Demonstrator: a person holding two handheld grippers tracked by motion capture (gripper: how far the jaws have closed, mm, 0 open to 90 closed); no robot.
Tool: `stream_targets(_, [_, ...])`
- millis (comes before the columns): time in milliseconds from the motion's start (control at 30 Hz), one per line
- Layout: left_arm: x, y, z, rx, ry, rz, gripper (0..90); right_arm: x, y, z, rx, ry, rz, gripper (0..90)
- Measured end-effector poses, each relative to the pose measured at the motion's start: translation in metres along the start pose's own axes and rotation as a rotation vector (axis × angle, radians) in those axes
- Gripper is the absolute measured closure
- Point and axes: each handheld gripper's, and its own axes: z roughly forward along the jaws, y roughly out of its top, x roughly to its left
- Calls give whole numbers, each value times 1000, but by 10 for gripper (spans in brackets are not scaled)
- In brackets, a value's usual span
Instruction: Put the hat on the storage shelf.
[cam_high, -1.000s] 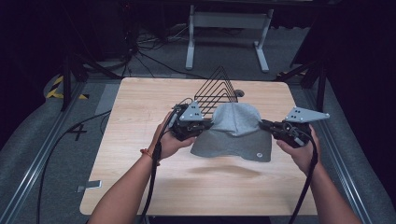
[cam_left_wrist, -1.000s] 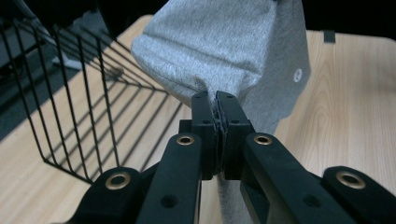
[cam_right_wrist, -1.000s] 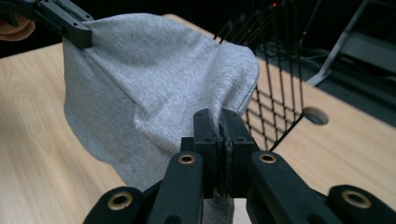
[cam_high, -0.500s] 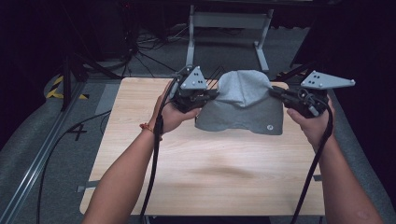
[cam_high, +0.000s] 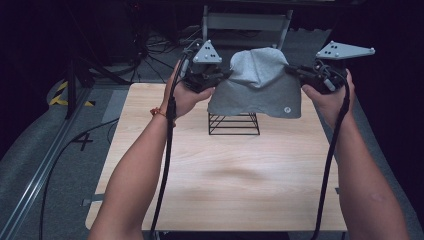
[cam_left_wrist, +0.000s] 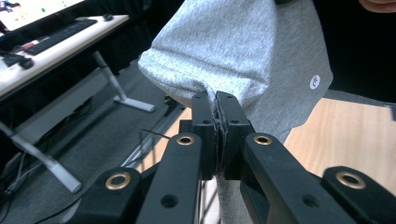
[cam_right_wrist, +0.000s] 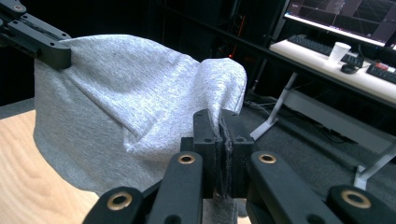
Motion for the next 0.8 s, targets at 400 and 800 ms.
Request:
stream_targets(400, [32, 6, 12, -4, 60, -45, 875, -20, 11, 27, -26, -7, 32, 864])
stream_targets(800, [53, -5, 32, 34, 97, -91, 874, -30, 9, 61, 3, -16, 57, 864])
